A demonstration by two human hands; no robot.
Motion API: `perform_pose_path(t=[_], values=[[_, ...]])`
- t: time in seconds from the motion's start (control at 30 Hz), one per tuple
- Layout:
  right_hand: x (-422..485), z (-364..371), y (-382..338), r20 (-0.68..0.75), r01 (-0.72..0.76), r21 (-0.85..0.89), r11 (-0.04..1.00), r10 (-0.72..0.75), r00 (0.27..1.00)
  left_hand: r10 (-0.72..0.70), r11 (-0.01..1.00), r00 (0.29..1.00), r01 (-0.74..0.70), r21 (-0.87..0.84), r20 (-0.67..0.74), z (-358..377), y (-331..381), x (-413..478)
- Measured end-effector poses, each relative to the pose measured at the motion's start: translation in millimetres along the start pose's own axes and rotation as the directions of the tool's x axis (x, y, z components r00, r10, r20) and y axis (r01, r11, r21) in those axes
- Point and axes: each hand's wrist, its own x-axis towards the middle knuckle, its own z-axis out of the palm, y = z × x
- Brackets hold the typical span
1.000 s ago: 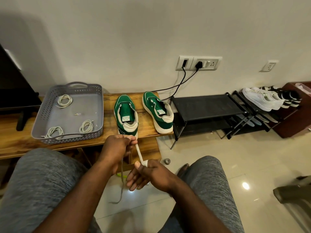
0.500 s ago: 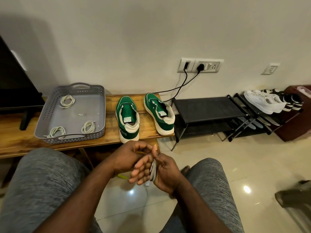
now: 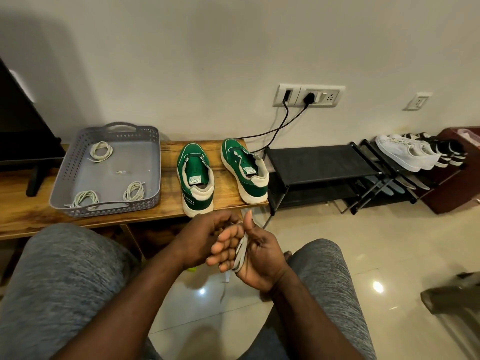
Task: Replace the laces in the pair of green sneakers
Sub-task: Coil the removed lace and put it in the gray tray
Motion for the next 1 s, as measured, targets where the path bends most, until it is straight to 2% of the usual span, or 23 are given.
perform_pose_path(t=[0.17,0.27,0.37,0.43,0.5,0.57,0.67,0.73,0.83,0.9,1.0], values=[[-0.1,-1.1,-1.5,0.059,-0.015,-0.014,1.000,0.016,0.998,0.027,0.963,0.983,0.023,0.270,-0.181,-2.8,-3.1,2.0],[1.0,2.6,-1.9,0.121,0.026,-0.049,0.998,-0.020,0.992,-0.021,0.935,0.996,0.049,0.350,-0.086,-1.3,1.7,4.7],[1.6,4.7,-6.6,0.135,0.150,-0.012,0.989,-0.147,0.980,-0.098,0.948,0.995,0.102,0.302,-0.029,2.7,-5.5,2.5],[2.3,0.1,-11.7,0.097,0.247,0.048,0.968,-0.251,0.963,-0.086,0.945,0.996,0.092,0.312,-0.034,8.1,-6.3,2.8],[2.7,-7.1,-16.6,0.028,0.336,0.093,0.937,-0.340,0.940,-0.123,0.976,0.992,0.129,0.176,-0.040,11.8,-4.4,4.9],[4.1,-13.9,-20.7,-0.038,0.400,0.098,0.911,-0.398,0.917,-0.214,0.974,0.977,0.212,0.083,0.012,13.5,-5.5,8.3],[6.4,-23.4,-26.4,-0.162,0.449,0.055,0.892,-0.436,0.885,-0.311,0.937,0.943,0.282,0.204,0.122,11.6,-6.6,6.4],[7.8,-30.5,-29.2,-0.227,0.465,0.008,0.885,-0.451,0.863,-0.319,0.935,0.935,0.286,0.209,0.151,11.7,-5.3,4.5],[10.0,-37.0,-26.2,-0.302,0.418,-0.080,0.905,-0.422,0.855,-0.293,0.954,0.952,0.297,-0.038,0.089,13.2,2.3,4.2],[11.6,-35.4,-23.1,-0.342,0.347,-0.144,0.927,-0.375,0.861,-0.316,0.922,0.948,0.318,-0.223,0.045,13.0,7.9,5.4],[13.9,-33.1,-14.3,-0.385,0.220,-0.251,0.943,-0.305,0.871,-0.338,0.869,0.941,0.313,-0.383,0.002,10.1,15.5,4.1]])
